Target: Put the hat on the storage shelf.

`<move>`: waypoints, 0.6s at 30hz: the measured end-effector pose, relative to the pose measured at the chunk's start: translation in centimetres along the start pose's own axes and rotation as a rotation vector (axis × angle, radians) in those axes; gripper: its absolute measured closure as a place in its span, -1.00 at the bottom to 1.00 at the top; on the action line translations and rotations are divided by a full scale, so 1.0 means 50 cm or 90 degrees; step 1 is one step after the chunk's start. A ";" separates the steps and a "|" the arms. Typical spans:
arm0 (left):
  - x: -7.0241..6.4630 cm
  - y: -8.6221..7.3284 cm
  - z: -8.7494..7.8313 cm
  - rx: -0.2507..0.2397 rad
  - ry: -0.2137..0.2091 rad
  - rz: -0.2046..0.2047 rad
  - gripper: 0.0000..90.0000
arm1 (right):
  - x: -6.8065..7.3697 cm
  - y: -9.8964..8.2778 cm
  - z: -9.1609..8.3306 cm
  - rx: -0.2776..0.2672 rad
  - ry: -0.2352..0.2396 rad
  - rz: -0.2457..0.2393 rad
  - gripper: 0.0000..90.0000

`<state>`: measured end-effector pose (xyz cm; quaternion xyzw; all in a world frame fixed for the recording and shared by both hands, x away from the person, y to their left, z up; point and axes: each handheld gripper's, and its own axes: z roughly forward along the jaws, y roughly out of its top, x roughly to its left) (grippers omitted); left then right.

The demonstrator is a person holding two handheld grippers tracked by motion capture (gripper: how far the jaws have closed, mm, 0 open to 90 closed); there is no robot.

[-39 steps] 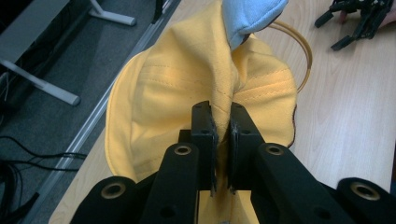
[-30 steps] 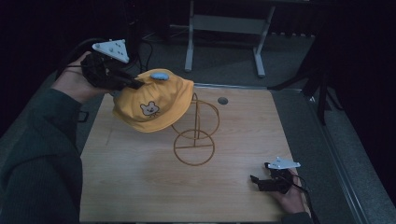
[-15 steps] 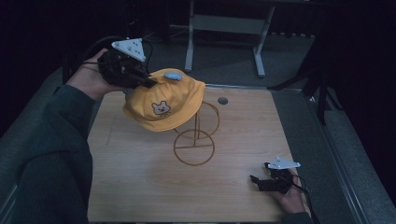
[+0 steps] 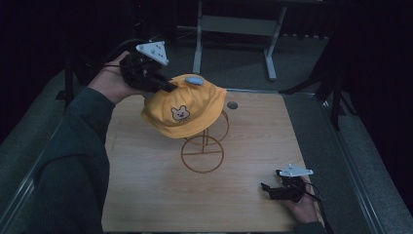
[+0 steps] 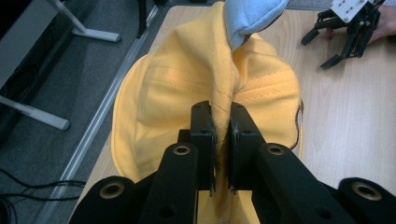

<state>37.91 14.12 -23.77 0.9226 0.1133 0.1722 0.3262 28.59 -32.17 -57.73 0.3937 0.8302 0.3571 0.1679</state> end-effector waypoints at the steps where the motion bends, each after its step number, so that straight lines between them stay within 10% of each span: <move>1: -0.001 0.003 0.004 -0.001 -0.002 0.000 0.84 | 0.000 0.000 0.000 0.000 0.000 0.000 -0.68; 18: -0.020 0.063 0.091 -0.009 -0.012 0.020 0.80 | 0.000 0.000 0.000 0.001 0.000 0.001 -0.68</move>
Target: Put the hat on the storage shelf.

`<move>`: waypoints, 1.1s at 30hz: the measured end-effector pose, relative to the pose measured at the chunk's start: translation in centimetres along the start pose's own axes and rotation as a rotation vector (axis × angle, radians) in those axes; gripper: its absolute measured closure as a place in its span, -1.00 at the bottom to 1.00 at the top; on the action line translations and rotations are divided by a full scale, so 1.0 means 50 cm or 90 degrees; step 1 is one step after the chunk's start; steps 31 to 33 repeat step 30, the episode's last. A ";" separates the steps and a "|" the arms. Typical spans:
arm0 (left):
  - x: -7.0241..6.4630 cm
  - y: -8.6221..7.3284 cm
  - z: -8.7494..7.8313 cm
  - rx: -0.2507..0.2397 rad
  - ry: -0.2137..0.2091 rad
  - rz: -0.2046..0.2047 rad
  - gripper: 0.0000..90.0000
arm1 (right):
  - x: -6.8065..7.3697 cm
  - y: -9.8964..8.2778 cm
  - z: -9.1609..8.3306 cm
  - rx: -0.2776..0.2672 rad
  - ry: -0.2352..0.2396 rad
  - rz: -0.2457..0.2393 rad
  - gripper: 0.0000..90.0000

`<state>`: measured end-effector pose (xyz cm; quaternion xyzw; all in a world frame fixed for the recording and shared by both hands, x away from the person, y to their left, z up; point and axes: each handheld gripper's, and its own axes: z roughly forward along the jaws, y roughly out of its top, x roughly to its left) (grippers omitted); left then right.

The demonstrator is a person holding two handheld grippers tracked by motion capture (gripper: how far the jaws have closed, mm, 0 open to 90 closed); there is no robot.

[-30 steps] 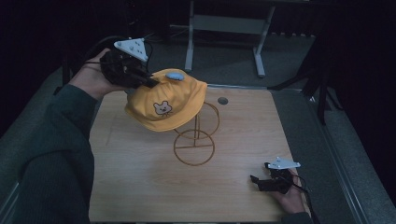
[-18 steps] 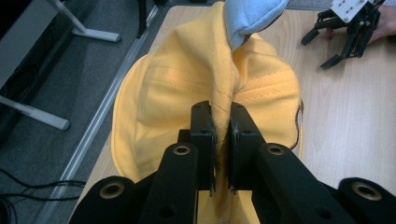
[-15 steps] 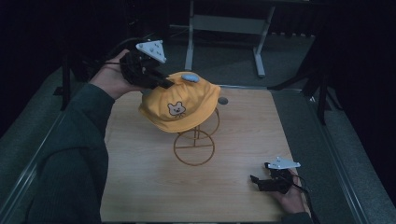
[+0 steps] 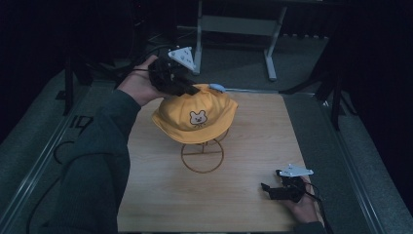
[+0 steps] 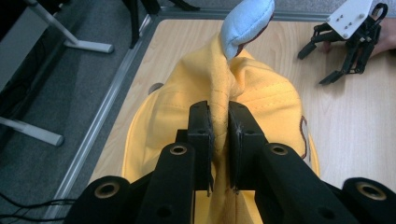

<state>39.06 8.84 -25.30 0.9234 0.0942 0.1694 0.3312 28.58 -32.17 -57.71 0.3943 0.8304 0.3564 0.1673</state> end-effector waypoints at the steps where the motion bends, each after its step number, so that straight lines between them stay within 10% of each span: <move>1: 0.000 0.002 0.006 0.000 -0.001 -0.002 0.80 | 0.000 0.000 0.000 0.000 0.000 0.000 -0.68; 16: -0.008 -0.015 0.106 0.029 -0.026 -0.020 0.38 | 0.000 0.000 0.000 -0.003 0.000 -0.002 -0.68; 33: -0.001 -0.032 0.062 -0.036 0.015 -0.084 -0.36 | 0.000 0.000 0.000 -0.003 0.000 -0.002 -0.68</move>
